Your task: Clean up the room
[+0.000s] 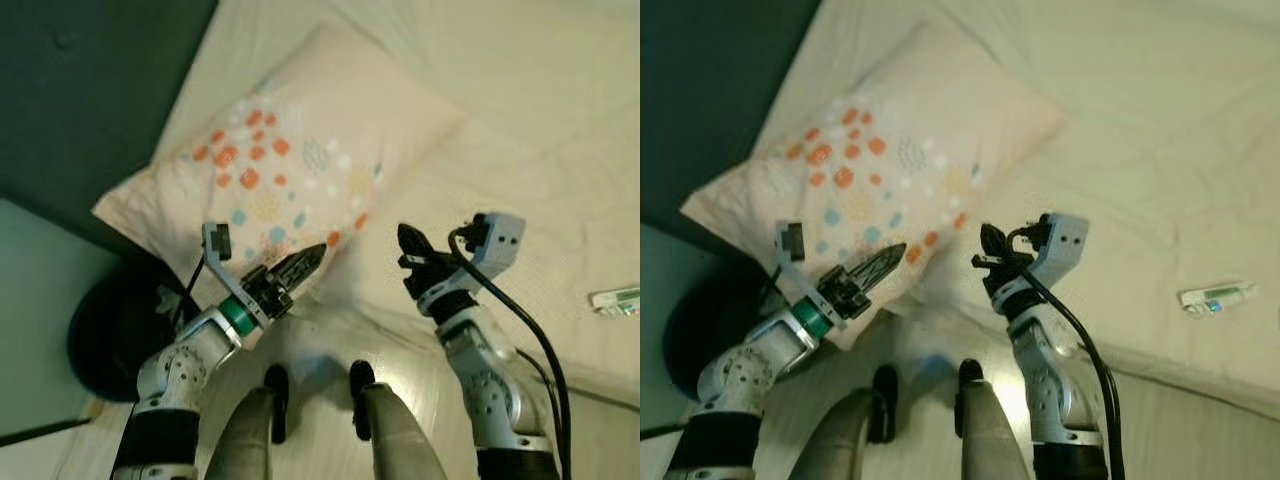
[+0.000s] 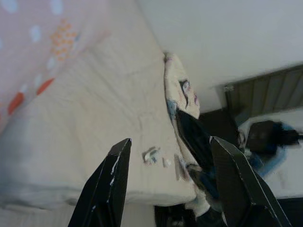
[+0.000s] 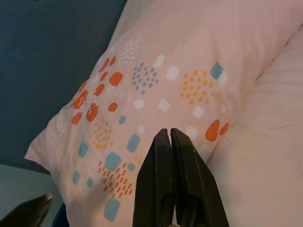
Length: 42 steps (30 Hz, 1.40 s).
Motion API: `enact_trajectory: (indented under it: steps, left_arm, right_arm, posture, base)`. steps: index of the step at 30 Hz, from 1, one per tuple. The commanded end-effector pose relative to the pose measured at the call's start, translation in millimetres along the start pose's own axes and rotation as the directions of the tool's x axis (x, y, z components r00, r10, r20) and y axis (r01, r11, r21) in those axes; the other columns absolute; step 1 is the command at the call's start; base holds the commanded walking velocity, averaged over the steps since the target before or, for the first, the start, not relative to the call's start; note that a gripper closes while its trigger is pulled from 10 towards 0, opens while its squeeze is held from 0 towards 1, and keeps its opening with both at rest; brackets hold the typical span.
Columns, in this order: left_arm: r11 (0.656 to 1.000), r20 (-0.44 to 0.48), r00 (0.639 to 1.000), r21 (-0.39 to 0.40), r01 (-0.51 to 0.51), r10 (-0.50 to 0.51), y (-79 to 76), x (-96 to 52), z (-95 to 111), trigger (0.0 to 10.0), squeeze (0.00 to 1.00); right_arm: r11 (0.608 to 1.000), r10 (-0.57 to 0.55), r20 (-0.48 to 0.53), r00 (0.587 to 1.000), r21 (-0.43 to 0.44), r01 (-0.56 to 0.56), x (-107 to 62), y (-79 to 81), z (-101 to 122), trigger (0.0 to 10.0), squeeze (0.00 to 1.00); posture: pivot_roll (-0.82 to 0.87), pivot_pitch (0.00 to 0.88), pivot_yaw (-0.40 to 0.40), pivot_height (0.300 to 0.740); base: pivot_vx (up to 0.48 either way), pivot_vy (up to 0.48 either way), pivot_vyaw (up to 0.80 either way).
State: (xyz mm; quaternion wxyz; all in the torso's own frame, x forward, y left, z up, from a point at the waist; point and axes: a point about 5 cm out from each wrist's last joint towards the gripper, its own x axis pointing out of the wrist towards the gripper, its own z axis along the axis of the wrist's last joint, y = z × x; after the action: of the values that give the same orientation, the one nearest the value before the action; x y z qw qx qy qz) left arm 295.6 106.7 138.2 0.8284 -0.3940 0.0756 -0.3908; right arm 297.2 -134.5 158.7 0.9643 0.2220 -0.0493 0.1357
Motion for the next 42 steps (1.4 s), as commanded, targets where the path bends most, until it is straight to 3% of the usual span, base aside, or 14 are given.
enact_trajectory:
  steps: [1,2,4,5,6,7,9,13,19,23,28,34,36,42]
  left_arm:
    - [0.997,-0.060,0.997,0.060,-0.052,0.056,1.0,-9.2,-10.6,10.0,0.00]
    - [0.975,-0.076,0.985,0.174,-0.137,0.152,9.6,-13.3,-14.7,10.0,0.00]
    - [0.975,-0.076,0.985,0.174,-0.137,0.152,9.6,-13.3,-14.7,10.0,0.00]
    - [0.856,-0.058,0.930,0.416,-0.307,0.362,27.6,-24.9,-18.7,10.0,0.00]
    - [0.856,-0.058,0.930,0.416,-0.307,0.362,27.6,-24.9,-18.7,10.0,0.00]
    - [0.714,0.043,0.864,0.543,-0.442,0.502,36.4,-35.1,-10.2,10.0,0.00]
    - [0.642,0.119,0.829,0.577,-0.506,0.547,37.9,-40.1,-0.7,10.0,0.00]
    - [0.626,0.144,0.824,0.583,-0.518,0.548,36.5,-40.6,4.2,10.0,0.00]
    - [0.550,0.237,0.819,0.640,-0.536,0.522,20.7,-37.3,25.8,10.0,0.00]
    - [0.545,0.251,0.824,0.647,-0.533,0.508,17.8,-34.7,31.1,10.0,0.00]
    - [0.510,0.321,0.820,0.659,-0.553,0.474,14.4,-24.6,40.4,10.0,0.00]
    - [0.468,0.357,0.801,0.667,-0.579,0.481,17.6,-19.5,42.1,10.0,0.00]
    - [0.463,0.358,0.797,0.667,-0.583,0.487,19.1,-18.5,41.7,10.0,0.00]
    - [0.456,0.357,0.792,0.669,-0.587,0.495,21.6,-17.5,39.5,10.0,0.00]
  right_arm:
    - [1.000,-0.023,-0.028,0.999,0.009,0.024,-5.7,-5.9,-11.0,10.0,0.00]
    - [1.000,-0.025,-0.029,0.999,0.008,0.025,-6.3,-6.5,-12.6,10.0,0.00]
    - [1.000,-0.025,-0.029,0.999,0.008,0.025,-6.3,-6.5,-12.6,10.0,0.00]
    - [1.000,-0.028,-0.037,0.999,-0.009,0.028,-8.9,-7.0,-17.6,10.0,0.00]
    - [1.000,-0.028,-0.037,0.999,-0.009,0.028,-8.9,-7.0,-17.6,10.0,0.00]
    - [0.999,-0.036,-0.047,0.998,-0.032,0.035,-13.4,-7.0,-23.6,10.0,0.00]
    - [0.997,-0.056,-0.057,0.997,-0.060,0.052,-18.3,-9.4,-29.0,10.0,0.00]
    - [0.996,-0.061,-0.064,0.996,-0.067,0.057,-20.8,-10.4,-31.8,10.0,0.00]
    - [0.996,-0.069,-0.070,0.995,-0.056,0.065,-26.3,-12.6,-40.2,10.0,0.00]
    - [0.996,-0.066,-0.055,0.996,-0.065,0.062,-24.1,-11.3,-39.2,10.0,0.00]
    - [0.987,-0.058,0.033,0.998,-0.151,0.062,-11.6,-5.8,-25.6,10.0,0.00]
    - [0.972,-0.089,0.075,0.993,-0.213,0.104,-5.2,-11.1,-18.7,10.0,0.00]
    - [0.959,-0.107,0.086,0.991,-0.255,0.125,-3.2,-14.2,-17.0,10.0,0.00]
    - [0.955,-0.111,0.100,0.989,-0.266,0.134,-0.9,-18.2,-15.3,10.0,0.00]
  posture:
    - [-0.10,0.294,0.111,0.740]
    - [-0.09,0.284,0.110,0.740]
    - [-0.09,0.284,0.110,0.740]
    - [-0.09,0.269,0.108,0.740]
    - [-0.09,0.269,0.108,0.740]
    - [-0.09,0.257,0.109,0.740]
    - [-0.09,0.247,0.109,0.740]
    - [-0.09,0.238,0.111,0.740]
    - [-0.09,0.192,0.119,0.740]
    - [-0.09,0.176,0.121,0.740]
    - [-0.09,0.138,0.120,0.740]
    - [-0.09,0.111,0.116,0.740]
    - [-0.09,0.108,0.115,0.730]
    - [-0.09,0.097,0.111,0.705]
  base:
    - [0.000,0.000,0.00]
    - [0.000,0.000,0.00]
    - [0.000,0.000,0.00]
    - [0.000,0.000,0.00]
    - [0.000,0.000,0.00]
    - [0.000,0.000,0.00]
    - [0.000,0.000,0.00]
    - [0.000,0.000,0.00]
    - [0.000,0.000,0.00]
    - [0.000,0.000,0.00]
    - [0.000,0.000,0.00]
    - [0.000,0.000,0.00]
    - [0.000,0.000,0.00]
    - [0.000,0.000,0.00]
